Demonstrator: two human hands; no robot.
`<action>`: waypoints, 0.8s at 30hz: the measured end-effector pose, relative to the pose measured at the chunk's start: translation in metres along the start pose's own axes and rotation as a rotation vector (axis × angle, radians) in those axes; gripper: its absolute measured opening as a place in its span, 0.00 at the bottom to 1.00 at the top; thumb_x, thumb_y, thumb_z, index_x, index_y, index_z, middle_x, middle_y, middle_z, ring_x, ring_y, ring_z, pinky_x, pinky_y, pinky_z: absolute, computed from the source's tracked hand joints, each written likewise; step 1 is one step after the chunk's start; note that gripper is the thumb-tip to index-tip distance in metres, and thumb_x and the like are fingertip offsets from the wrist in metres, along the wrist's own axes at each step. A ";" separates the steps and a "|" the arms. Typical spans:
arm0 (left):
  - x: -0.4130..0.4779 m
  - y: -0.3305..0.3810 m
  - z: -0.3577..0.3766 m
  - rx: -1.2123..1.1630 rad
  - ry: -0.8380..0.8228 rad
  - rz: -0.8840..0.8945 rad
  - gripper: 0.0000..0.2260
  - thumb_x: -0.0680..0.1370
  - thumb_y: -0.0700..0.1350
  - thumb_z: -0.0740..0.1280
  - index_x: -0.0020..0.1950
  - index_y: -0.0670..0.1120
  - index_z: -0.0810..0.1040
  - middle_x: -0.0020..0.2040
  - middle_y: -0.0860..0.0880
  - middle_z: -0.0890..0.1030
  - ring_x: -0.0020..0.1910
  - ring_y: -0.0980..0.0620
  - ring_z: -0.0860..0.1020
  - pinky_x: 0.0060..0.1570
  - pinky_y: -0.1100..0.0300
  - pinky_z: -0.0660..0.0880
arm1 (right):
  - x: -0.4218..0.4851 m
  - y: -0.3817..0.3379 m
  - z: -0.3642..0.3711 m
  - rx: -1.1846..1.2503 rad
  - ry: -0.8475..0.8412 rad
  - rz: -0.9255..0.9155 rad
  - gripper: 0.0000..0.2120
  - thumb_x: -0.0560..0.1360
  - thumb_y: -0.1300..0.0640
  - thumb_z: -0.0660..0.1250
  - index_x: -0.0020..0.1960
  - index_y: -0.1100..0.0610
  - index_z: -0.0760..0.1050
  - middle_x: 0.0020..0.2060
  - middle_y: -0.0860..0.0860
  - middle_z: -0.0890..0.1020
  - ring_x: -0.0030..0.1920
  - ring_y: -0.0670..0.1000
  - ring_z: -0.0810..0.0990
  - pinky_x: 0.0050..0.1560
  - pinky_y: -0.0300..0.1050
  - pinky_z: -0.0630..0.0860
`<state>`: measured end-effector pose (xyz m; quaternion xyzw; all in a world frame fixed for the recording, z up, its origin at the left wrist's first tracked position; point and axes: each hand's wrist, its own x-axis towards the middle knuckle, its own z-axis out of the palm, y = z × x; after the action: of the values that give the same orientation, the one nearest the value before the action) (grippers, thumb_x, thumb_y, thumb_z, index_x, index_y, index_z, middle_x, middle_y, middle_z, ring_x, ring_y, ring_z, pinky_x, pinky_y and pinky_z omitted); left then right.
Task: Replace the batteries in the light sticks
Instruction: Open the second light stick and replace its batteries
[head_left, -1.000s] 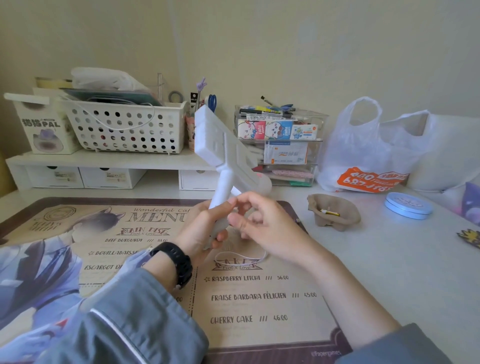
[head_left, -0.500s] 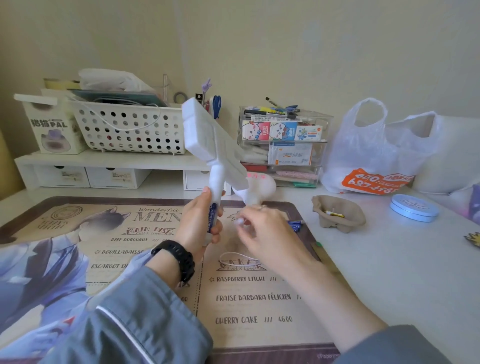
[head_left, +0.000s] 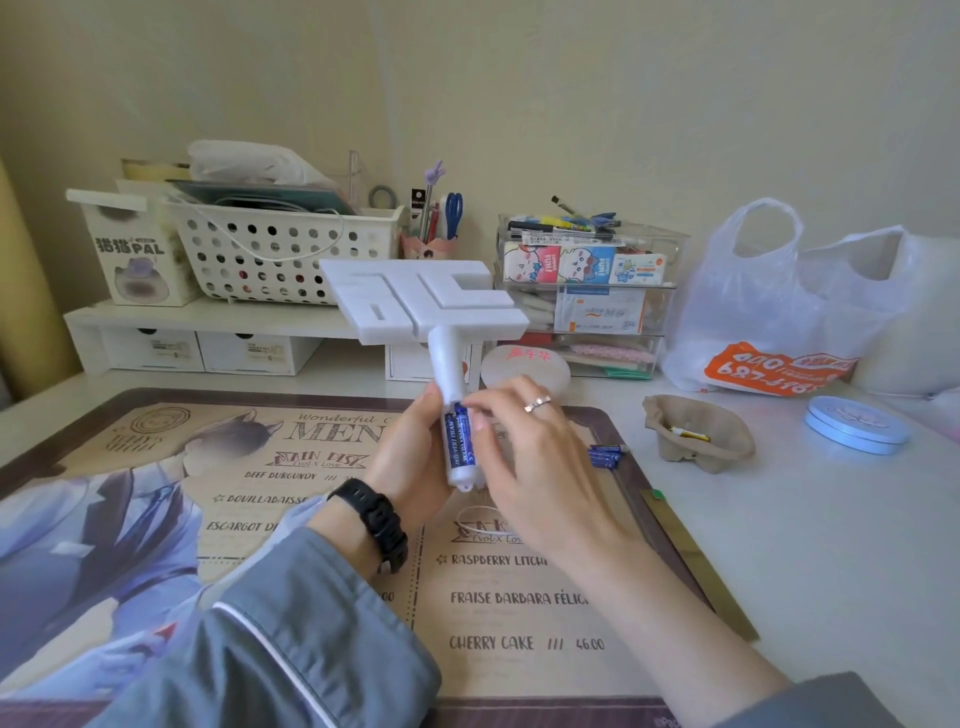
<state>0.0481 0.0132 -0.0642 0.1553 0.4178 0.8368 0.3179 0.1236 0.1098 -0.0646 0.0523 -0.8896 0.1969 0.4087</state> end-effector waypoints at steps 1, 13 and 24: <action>0.000 -0.002 0.000 0.036 -0.010 0.019 0.18 0.83 0.52 0.49 0.62 0.42 0.71 0.48 0.42 0.78 0.39 0.49 0.78 0.33 0.59 0.75 | -0.001 -0.003 0.003 -0.015 -0.059 -0.004 0.09 0.78 0.57 0.59 0.55 0.53 0.76 0.50 0.48 0.74 0.49 0.50 0.74 0.44 0.47 0.73; 0.003 -0.008 0.005 0.017 -0.076 0.112 0.12 0.84 0.45 0.48 0.53 0.45 0.71 0.43 0.44 0.78 0.42 0.50 0.80 0.42 0.57 0.78 | -0.004 -0.001 0.007 -0.025 -0.088 0.017 0.04 0.76 0.60 0.62 0.50 0.53 0.72 0.50 0.45 0.71 0.44 0.50 0.74 0.36 0.51 0.74; 0.005 -0.015 0.008 -0.005 -0.030 0.132 0.11 0.84 0.43 0.49 0.53 0.45 0.70 0.48 0.41 0.71 0.46 0.47 0.73 0.50 0.55 0.71 | -0.005 0.002 0.008 -0.008 -0.089 0.045 0.03 0.77 0.55 0.62 0.49 0.53 0.69 0.49 0.45 0.69 0.42 0.48 0.72 0.35 0.46 0.69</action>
<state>0.0540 0.0277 -0.0714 0.1940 0.3998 0.8546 0.2687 0.1209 0.1078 -0.0739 0.0394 -0.9087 0.1997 0.3644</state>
